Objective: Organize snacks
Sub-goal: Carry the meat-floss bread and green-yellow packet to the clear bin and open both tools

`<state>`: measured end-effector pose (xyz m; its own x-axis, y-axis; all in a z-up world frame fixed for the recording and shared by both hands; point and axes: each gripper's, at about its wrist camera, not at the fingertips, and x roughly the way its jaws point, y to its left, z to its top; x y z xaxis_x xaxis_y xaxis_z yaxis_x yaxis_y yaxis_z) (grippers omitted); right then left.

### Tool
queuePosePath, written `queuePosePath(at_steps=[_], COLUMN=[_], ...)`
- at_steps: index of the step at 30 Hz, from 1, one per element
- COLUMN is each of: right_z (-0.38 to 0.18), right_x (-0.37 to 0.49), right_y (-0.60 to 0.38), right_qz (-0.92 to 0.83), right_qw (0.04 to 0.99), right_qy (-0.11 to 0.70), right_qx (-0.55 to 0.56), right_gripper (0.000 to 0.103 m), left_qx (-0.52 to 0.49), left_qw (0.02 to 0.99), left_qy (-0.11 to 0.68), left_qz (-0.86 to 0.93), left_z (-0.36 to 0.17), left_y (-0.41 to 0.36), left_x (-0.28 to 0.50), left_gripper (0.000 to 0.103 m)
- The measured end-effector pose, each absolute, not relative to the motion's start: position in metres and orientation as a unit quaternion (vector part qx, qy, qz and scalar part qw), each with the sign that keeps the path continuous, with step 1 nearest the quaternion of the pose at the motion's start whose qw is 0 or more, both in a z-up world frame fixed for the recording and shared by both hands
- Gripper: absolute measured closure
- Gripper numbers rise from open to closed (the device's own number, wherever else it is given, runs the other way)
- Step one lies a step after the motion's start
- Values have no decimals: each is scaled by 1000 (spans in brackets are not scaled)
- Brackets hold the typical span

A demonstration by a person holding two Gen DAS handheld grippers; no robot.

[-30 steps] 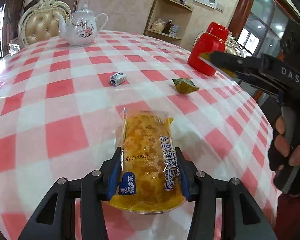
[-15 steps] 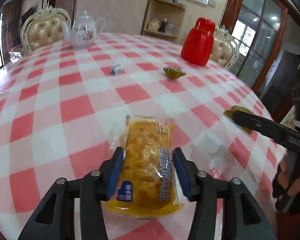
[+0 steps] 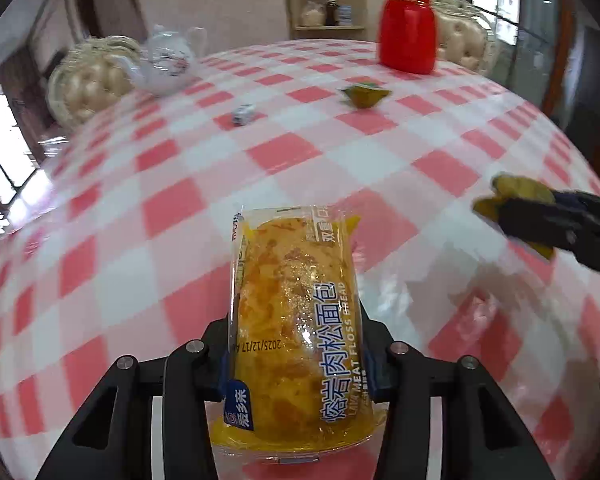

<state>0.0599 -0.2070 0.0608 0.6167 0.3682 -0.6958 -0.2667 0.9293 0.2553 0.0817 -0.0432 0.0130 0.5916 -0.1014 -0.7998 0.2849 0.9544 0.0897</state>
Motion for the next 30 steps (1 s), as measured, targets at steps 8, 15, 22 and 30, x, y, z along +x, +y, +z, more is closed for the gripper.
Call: queuePosePath(at_steps=[8,15,22,30], right_z=[54,52,49,48], right_x=[46,29,12,-10], right_y=[-177,-150,-125,-82], right_qz=[243,272,306,352], right_qw=[873,864,849,832], right_qy=[413,415,421,423], right_qx=[86,83,90,74], right_gripper=[57,57,57,57], left_qx=[68,22,7,-19], left_qw=[917,937,942,941], left_qy=[393,348,332,332], left_qz=[-17,32,51,67], left_z=[30,47,55,62], left_y=[-5,28,50,83], left_x=[37,-5,-45,-86], left_gripper=[55,55,55,55])
